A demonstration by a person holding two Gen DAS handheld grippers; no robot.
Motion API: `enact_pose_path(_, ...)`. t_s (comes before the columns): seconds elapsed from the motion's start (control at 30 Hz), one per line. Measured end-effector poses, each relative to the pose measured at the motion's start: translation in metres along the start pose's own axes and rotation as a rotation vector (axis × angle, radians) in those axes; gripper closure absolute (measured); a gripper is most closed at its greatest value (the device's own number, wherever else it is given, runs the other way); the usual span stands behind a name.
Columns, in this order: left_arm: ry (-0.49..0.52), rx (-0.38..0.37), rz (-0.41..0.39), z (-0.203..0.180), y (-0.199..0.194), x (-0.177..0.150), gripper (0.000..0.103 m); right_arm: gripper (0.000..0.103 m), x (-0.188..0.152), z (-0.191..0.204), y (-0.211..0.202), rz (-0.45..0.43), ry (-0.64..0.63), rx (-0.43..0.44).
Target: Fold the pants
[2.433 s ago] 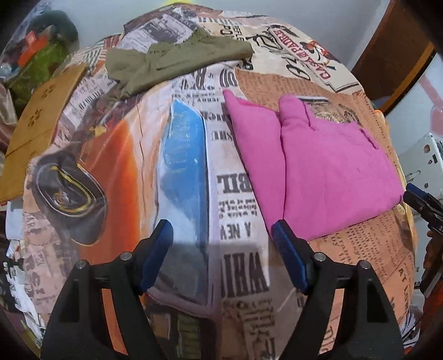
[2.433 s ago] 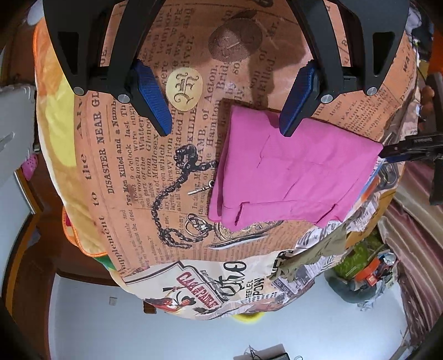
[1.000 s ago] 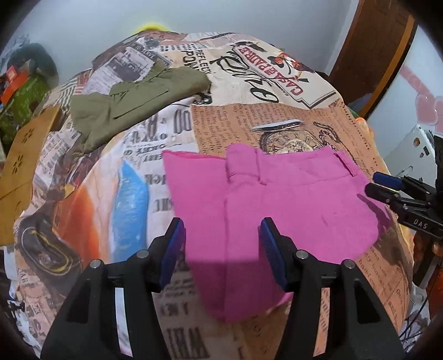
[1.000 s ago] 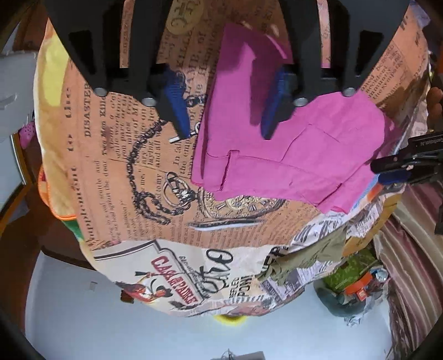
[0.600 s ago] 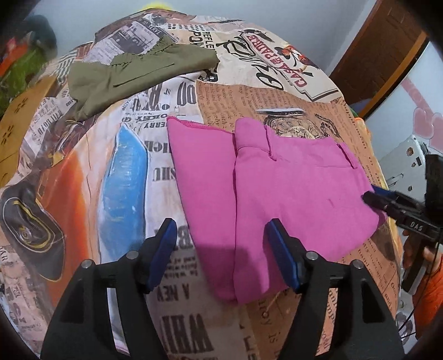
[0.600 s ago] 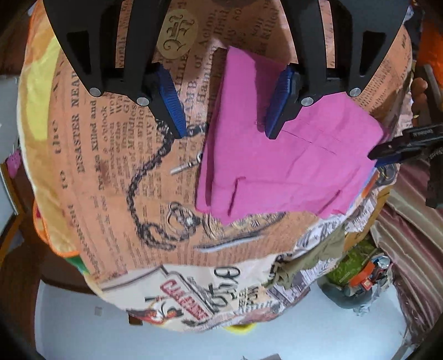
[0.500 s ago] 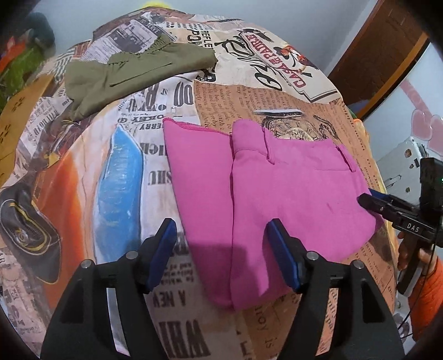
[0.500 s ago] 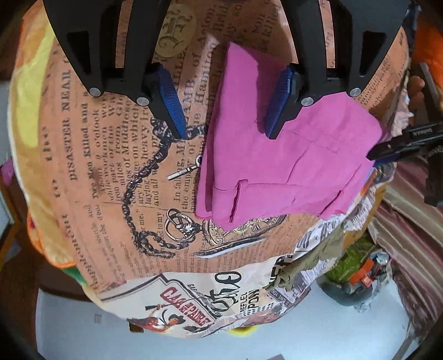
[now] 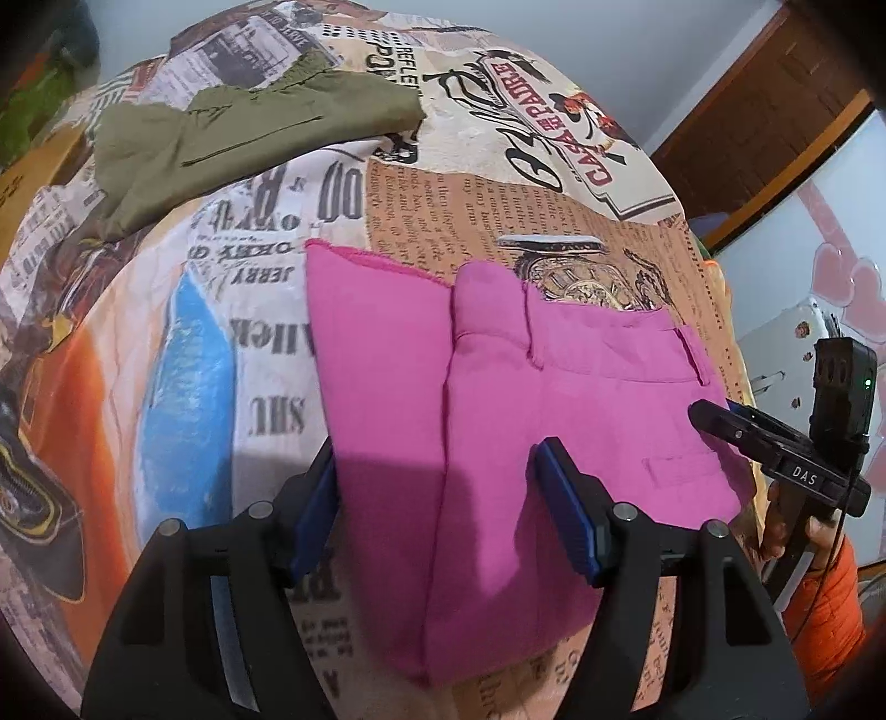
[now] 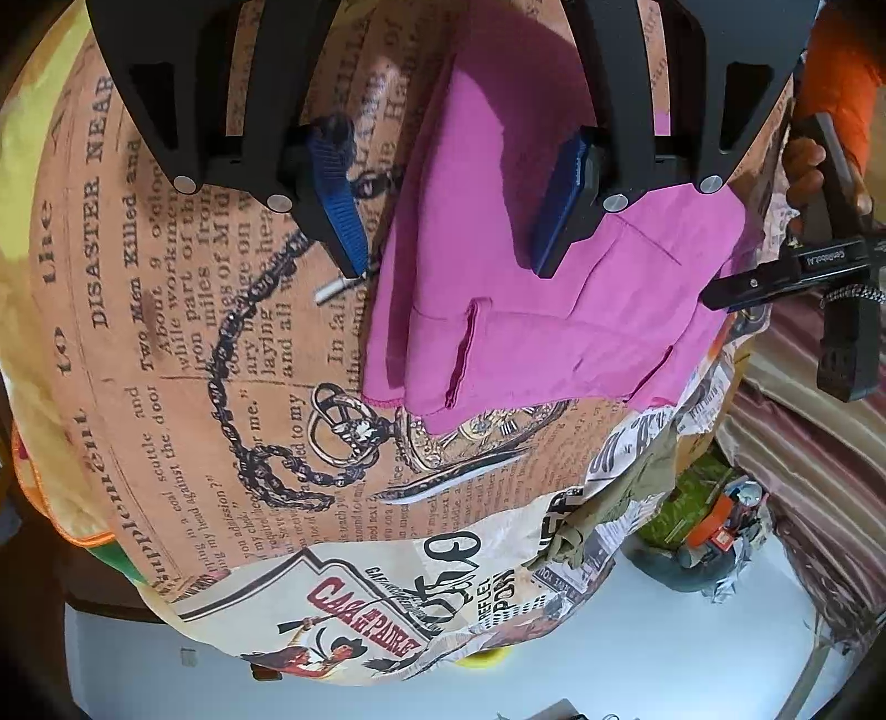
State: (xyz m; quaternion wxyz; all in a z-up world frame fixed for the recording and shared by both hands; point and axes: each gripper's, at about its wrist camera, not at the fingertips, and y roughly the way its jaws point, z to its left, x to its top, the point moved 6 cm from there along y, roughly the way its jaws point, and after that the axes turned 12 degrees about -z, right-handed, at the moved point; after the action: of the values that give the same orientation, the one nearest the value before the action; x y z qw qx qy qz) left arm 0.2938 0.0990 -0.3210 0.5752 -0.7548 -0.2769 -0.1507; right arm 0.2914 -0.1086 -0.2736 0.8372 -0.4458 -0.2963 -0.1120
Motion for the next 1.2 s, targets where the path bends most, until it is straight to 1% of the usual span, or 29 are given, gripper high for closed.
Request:
enact_pose_path(0.13, 0.015, 0.017, -0.007, -0.004, 0.007, 0.003, 0.035, 0.052, 0.001, 0.002, 0.002, 0.011, -0.017, -0.006)
enact_pose_path(0.17, 0.013, 0.015, -0.008, -0.004, 0.007, 0.003, 0.04, 0.053, 0.001, 0.003, 0.002, 0.013, -0.026, -0.01)
enact_pose_path(0.2, 0.009, 0.011, -0.007, -0.005, 0.008, 0.004, 0.045, 0.058, 0.002, 0.004, 0.003, 0.015, -0.03, -0.01)
enact_pose_path(0.23, 0.008, 0.009, -0.006, -0.005, 0.008, 0.004, 0.047, 0.061, 0.002, 0.006, 0.002, 0.017, -0.032, -0.005)
enact_pose_path(0.3, 0.01, 0.001, -0.002, -0.008, 0.008, 0.004, 0.058, 0.069, 0.003, 0.008, 0.004, 0.02, -0.037, -0.007)
enact_pose_path(0.33, 0.011, 0.001, -0.001, -0.009, 0.008, 0.004, 0.06, 0.071, 0.004, 0.009, 0.004, 0.018, -0.043, -0.009)
enact_pose_path(0.4, 0.016, 0.008, -0.001, -0.011, 0.006, 0.003, 0.067, 0.08, 0.005, 0.011, 0.003, 0.012, -0.053, -0.02)
enact_pose_path(0.47, 0.028, 0.016, -0.01, -0.013, 0.002, 0.003, 0.073, 0.085, 0.007, 0.012, -0.001, -0.001, -0.057, -0.023)
enact_pose_path(0.5, 0.032, 0.019, -0.012, -0.014, 0.001, 0.003, 0.078, 0.087, 0.009, 0.013, -0.001, -0.006, -0.056, -0.023)
enact_pose_path(0.6, 0.014, 0.011, -0.02, -0.018, -0.009, 0.002, 0.088, 0.089, 0.012, 0.019, -0.008, -0.027, -0.071, -0.023)
enact_pose_path(0.7, 0.035, 0.013, -0.045, -0.024, -0.023, 0.002, 0.09, 0.09, 0.016, 0.026, -0.015, -0.05, -0.096, -0.025)
enact_pose_path(0.87, 0.087, 0.028, -0.097, -0.033, -0.046, 0.008, 0.091, 0.09, 0.026, 0.043, -0.031, -0.091, -0.117, -0.008)
enact_pose_path(1.0, 0.117, 0.053, -0.163, -0.034, -0.068, 0.02, 0.091, 0.091, 0.038, 0.059, -0.04, -0.129, -0.139, 0.003)
enact_pose_path(1.2, 0.126, 0.061, -0.228, -0.024, -0.095, 0.047, 0.091, 0.091, 0.061, 0.083, -0.045, -0.185, -0.182, 0.022)
